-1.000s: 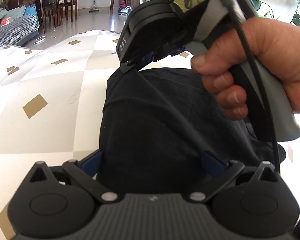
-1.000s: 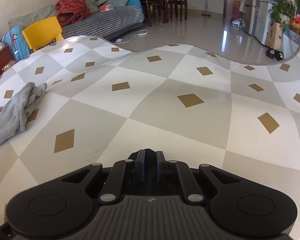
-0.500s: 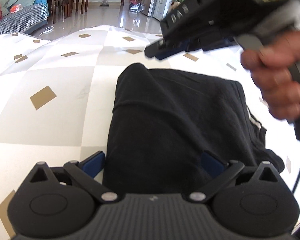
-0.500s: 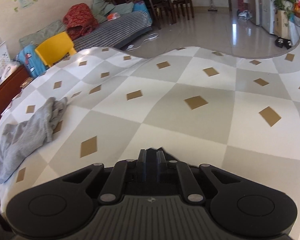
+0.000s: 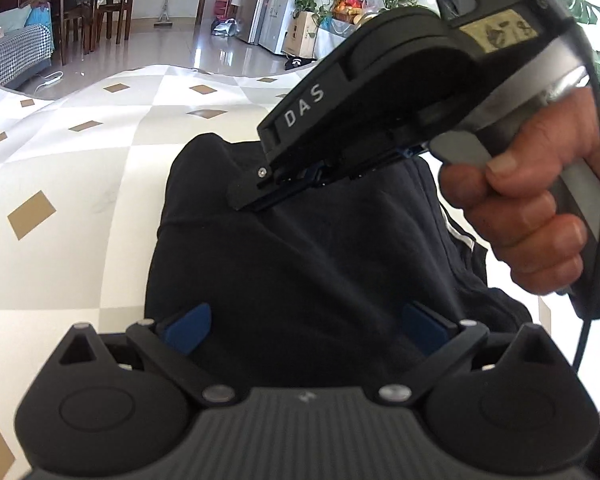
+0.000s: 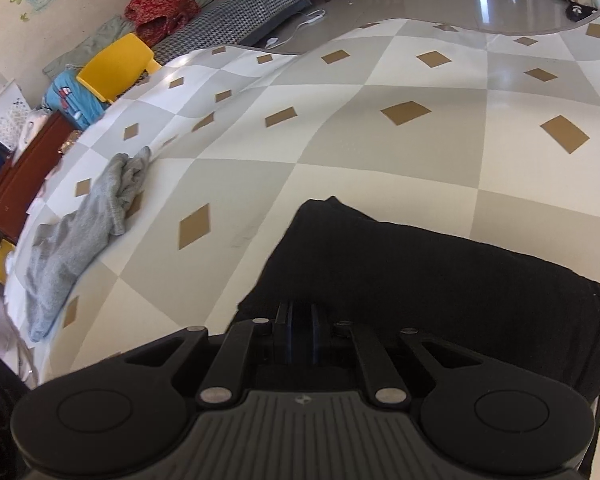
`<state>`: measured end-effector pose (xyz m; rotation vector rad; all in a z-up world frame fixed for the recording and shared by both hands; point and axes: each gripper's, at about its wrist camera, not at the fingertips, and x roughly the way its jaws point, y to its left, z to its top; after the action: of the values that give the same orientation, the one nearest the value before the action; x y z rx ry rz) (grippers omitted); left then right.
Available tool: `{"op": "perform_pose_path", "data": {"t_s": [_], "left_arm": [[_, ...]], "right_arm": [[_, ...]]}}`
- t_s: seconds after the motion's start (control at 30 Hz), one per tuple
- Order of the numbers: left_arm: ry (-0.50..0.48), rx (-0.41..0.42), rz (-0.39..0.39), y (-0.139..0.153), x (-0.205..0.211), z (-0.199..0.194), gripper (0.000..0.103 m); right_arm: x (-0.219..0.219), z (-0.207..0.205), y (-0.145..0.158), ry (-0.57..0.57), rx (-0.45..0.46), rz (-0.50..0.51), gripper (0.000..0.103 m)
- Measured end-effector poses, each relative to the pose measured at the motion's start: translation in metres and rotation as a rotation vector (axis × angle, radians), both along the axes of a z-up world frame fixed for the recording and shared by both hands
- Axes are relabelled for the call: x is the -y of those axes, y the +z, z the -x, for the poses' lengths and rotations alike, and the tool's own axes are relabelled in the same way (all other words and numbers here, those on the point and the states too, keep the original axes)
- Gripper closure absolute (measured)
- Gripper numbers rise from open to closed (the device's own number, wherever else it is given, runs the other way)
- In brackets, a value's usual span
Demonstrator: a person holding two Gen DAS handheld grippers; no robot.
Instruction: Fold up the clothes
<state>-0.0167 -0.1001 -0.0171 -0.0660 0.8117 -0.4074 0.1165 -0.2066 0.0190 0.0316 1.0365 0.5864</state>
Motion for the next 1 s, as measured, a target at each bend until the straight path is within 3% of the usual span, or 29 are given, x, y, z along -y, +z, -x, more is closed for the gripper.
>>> {"op": "perform_pose_path", "data": {"t_s": [0.2, 0.3, 0.47, 0.53, 0.63, 0.77, 0.83, 0.9, 1.0], "left_arm": [[-0.004, 0.003, -0.016, -0.003, 0.001, 0.003, 0.001], [0.004, -0.003, 0.002, -0.003, 0.0, 0.005, 0.001], [0.01, -0.007, 0.001, -0.005, -0.005, 0.012, 0.001], [0.013, -0.01, 0.004, -0.005, -0.009, 0.014, 0.001], [0.016, -0.016, 0.006, -0.004, -0.012, 0.014, 0.001], [0.016, -0.012, -0.007, -0.005, -0.013, 0.019, 0.0], [0.016, -0.012, -0.012, -0.003, -0.014, 0.014, 0.0], [0.016, -0.01, -0.022, -0.003, -0.01, 0.013, 0.0], [0.015, -0.007, -0.041, -0.005, -0.004, 0.008, 0.0]], "right_arm": [[0.0, -0.01, -0.006, -0.071, 0.072, 0.109, 0.103], [0.007, -0.016, -0.007, -0.098, 0.056, 0.077, 0.103], [0.011, -0.016, 0.003, -0.144, 0.1, 0.121, 0.103], [0.02, -0.015, 0.012, -0.157, 0.091, 0.081, 0.103], [0.027, -0.01, 0.022, -0.152, 0.111, 0.083, 0.094], [0.035, 0.0, 0.022, -0.113, 0.1, 0.089, 0.094], [0.036, 0.003, 0.017, -0.101, 0.111, 0.14, 0.094], [0.043, 0.002, 0.009, -0.123, 0.1, 0.19, 0.102], [0.054, -0.001, 0.004, -0.159, 0.09, 0.204, 0.103]]}}
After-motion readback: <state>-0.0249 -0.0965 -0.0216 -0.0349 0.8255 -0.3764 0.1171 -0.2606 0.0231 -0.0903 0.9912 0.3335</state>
